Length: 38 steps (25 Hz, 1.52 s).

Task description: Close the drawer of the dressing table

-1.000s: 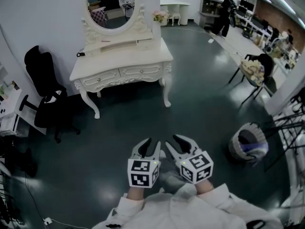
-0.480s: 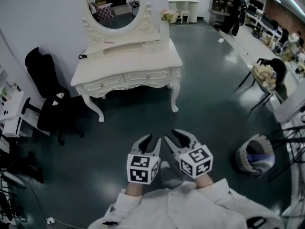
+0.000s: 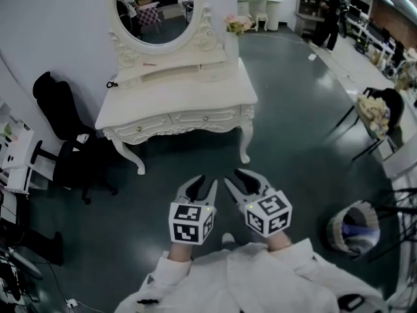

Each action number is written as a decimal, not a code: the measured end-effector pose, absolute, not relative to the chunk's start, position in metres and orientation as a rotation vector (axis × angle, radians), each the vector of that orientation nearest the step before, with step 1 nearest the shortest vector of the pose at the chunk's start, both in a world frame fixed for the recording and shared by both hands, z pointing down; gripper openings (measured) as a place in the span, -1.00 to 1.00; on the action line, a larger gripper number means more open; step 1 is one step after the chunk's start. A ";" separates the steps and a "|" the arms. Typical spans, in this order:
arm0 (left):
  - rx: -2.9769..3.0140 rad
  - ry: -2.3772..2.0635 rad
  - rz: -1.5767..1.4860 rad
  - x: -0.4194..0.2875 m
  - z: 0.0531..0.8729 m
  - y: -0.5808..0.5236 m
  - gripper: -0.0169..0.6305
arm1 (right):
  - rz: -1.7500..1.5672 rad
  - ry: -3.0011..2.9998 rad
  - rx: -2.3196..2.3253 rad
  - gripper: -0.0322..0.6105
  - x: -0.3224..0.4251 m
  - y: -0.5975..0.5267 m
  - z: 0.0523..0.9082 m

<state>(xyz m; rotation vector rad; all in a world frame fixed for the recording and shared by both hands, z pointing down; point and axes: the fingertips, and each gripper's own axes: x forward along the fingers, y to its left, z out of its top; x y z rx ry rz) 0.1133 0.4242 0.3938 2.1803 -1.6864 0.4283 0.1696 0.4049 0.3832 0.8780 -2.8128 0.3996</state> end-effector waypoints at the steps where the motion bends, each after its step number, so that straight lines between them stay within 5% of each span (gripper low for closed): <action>1: 2.177 -1.691 0.425 0.111 0.394 0.416 -0.62 | 0.394 -2.811 0.869 -0.49 0.167 0.397 0.384; 38: 2.191 -1.523 0.413 0.028 0.418 0.172 -0.62 | 0.439 -2.668 0.991 -0.49 0.099 0.167 0.417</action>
